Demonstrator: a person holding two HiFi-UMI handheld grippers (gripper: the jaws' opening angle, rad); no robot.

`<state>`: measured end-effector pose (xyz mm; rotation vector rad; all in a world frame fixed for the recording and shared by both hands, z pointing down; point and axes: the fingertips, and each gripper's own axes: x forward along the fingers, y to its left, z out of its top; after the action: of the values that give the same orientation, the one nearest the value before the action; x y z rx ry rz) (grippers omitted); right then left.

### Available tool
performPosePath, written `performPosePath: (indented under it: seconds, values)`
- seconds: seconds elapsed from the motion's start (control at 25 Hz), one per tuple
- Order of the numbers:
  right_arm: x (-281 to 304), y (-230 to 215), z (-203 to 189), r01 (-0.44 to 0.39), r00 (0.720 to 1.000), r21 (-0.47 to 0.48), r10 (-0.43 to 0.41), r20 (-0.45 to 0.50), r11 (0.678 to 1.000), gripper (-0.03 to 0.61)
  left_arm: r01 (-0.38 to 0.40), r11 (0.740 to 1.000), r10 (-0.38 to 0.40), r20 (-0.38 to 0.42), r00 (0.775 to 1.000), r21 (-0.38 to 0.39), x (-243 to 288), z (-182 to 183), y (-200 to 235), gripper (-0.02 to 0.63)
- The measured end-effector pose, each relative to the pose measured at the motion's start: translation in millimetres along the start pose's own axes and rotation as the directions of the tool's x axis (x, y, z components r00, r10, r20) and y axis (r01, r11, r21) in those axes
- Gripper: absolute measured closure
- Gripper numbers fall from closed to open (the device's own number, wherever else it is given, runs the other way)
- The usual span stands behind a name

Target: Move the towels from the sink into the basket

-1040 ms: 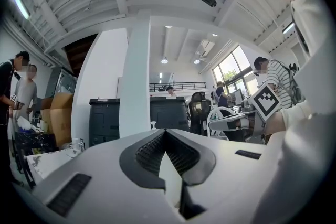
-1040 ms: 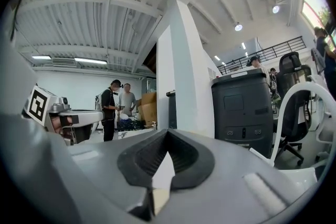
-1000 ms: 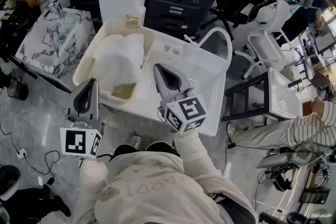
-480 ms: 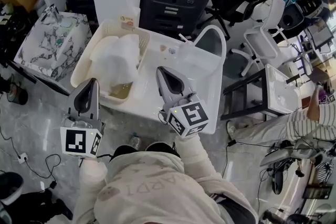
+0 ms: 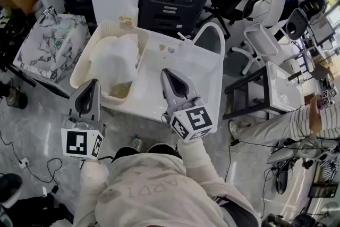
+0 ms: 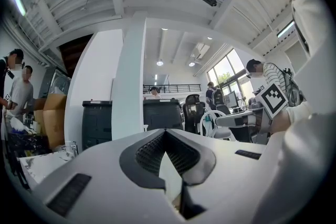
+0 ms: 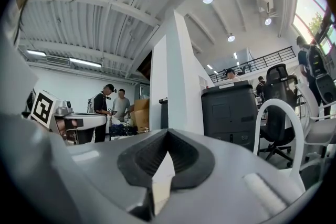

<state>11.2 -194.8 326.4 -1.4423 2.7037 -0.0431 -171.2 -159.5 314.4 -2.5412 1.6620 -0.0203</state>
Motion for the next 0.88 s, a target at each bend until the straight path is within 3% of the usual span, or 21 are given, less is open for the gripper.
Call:
performPosePath:
  seconds: [0.88]
  values:
    - [-24, -3, 15, 0.041, 0.998, -0.004, -0.041, 0.045, 0.999, 0.569, 0.024, 1.0, -0.023, 0.013, 1.0, -0.006, -4, 5, -16, 0.609]
